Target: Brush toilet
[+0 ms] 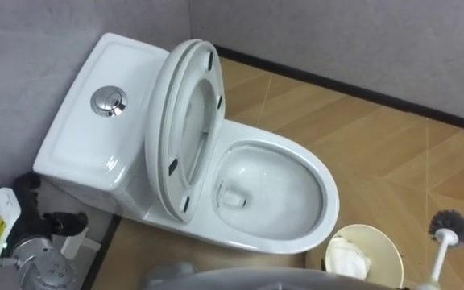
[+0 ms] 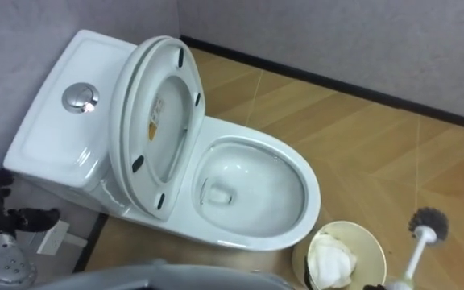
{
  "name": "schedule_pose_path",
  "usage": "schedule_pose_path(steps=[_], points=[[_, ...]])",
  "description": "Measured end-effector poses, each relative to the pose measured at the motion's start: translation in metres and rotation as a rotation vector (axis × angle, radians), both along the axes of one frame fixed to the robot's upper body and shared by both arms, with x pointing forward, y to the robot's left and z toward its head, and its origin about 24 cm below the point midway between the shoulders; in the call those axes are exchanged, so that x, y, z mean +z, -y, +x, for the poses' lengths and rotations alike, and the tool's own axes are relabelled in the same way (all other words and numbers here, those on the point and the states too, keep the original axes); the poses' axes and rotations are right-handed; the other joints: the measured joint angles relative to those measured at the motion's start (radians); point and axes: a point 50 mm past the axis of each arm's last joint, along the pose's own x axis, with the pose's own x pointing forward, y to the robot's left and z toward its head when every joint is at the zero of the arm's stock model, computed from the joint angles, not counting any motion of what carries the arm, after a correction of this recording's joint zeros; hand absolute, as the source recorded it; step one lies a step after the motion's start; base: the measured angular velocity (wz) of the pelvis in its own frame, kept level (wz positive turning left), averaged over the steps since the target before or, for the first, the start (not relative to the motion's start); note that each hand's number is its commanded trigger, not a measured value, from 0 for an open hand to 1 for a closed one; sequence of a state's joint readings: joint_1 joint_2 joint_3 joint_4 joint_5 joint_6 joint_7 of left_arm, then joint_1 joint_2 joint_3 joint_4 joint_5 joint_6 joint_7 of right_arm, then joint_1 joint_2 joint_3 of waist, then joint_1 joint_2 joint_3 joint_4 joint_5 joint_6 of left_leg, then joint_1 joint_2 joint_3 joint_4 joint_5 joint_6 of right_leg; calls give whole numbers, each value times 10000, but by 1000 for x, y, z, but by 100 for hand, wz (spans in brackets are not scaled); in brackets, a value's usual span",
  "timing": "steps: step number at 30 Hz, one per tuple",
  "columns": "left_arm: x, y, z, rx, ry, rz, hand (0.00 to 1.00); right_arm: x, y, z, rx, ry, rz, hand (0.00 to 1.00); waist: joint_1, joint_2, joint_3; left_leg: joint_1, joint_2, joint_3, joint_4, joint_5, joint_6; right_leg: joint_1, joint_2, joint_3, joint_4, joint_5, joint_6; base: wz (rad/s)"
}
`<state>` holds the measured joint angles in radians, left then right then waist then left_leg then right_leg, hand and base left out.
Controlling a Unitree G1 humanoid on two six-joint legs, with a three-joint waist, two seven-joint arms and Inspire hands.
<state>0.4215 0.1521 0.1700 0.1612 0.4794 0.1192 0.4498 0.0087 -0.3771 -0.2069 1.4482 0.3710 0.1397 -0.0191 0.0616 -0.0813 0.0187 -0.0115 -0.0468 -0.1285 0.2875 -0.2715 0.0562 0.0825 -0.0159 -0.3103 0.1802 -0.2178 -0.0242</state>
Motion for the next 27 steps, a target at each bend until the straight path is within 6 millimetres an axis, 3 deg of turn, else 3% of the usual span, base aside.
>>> schedule_pose_path(steps=[4, 7, 11, 16, 24, 27], points=[[12, 11, 15, -1692, 365, 1227, 0, 3, 3, 23, 1236, 677, -393, 100, -16, 211, -70, 160, -4, 151, -40, 55, 16, 55, -32, 97, 10, 7, -2, -9], [13, 13, 16, -2133, 356, 1616, 0, 2, 0, 32, 1798, 870, -330, 100, 11, 203, -87, 248, -35, 149, -210, 185, 37, 62, -85, 78, 31, 7, -1, 4], [15, 14, 17, -2358, 419, 1774, 0, 2, -2, 36, 2206, 1059, -202, 100, 5, 148, -95, 260, -48, 149, -228, 234, 34, 64, -107, 73, 47, 7, -1, 0], [18, 17, 21, -3318, 364, 2544, 0, 3, -3, 41, 2437, 1289, -271, 100, -10, 38, -38, 228, -55, 151, -193, 280, 25, 58, -115, 62, 49, 33, -25, 0], [20, 23, 23, -4303, 406, 3173, 0, 3, -5, 50, 3388, 1133, -369, 100, 268, 165, -37, 295, -25, 194, -363, 302, 4, 31, -7, 317, -145, 199, -45, -6], [19, 26, 21, -4596, 365, 3304, 0, 4, -5, 55, 3667, 1231, -451, 100, 254, 221, -84, 310, -37, 170, -375, 339, 12, 43, -15, 303, -176, 199, -43, 3]])
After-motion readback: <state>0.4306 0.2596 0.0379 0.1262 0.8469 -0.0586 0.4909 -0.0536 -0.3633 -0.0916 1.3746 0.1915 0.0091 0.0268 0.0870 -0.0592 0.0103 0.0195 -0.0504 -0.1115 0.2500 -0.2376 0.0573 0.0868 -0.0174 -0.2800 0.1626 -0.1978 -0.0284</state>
